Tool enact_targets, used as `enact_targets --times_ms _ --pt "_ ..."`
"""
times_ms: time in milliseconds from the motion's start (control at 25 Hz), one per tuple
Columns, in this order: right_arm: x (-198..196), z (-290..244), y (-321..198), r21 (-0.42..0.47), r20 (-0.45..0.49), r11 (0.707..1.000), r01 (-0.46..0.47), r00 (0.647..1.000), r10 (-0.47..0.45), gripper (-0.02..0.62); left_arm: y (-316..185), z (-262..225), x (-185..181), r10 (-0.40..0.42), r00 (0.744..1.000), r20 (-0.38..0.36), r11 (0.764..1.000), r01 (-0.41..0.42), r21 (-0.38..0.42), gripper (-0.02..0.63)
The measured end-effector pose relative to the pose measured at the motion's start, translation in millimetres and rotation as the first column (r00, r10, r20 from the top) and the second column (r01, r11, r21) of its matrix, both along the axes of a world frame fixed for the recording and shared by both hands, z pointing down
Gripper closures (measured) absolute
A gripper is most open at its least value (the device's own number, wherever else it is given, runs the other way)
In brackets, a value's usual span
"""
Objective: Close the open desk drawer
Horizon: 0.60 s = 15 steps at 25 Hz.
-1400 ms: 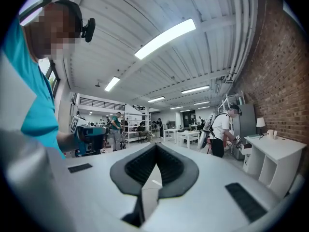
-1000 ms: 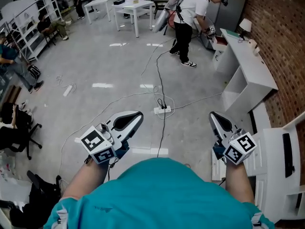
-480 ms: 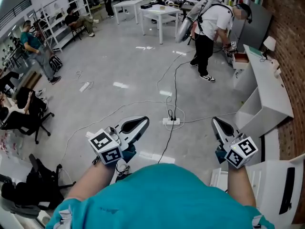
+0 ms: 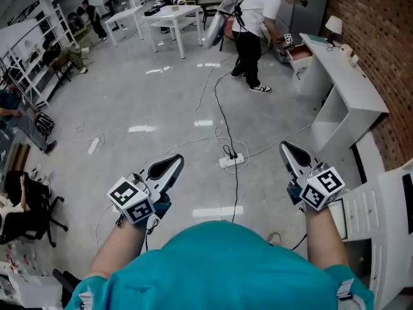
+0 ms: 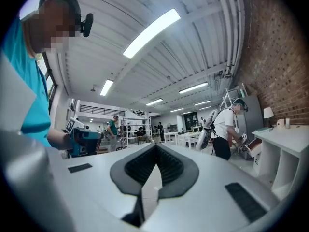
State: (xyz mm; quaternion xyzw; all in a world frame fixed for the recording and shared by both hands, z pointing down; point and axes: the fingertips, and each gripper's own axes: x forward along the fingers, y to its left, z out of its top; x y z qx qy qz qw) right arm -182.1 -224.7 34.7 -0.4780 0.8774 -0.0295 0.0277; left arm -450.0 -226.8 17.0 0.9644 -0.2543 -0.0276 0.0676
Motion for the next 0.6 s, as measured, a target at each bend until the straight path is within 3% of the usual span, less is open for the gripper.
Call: enact_targets --times_ms 120,280,400,600 --pt "-10 9 -7 -0.021 0.008 0.999 -0.038 0.999 0.038 0.574 -22 13 -12 0.021 1.0 0.02 1.0 -0.02 -0.02 0.584" --pt "13 37 -6 -0.055 0.008 0.994 -0.095 0.995 0.095 0.574 -42 46 14 0.068 0.997 0.043 0.995 -0.065 -0.07 0.584" --pt "53 56 -3 -0.069 -0.004 0.987 -0.142 0.99 0.142 0.574 -53 75 68 0.131 0.99 0.058 0.988 -0.126 -0.093 0.584" --pt "143 104 17 -0.094 -0.024 0.972 -0.215 0.977 0.214 0.574 -61 134 201 0.228 0.971 0.073 0.962 -0.213 -0.17 0.584"
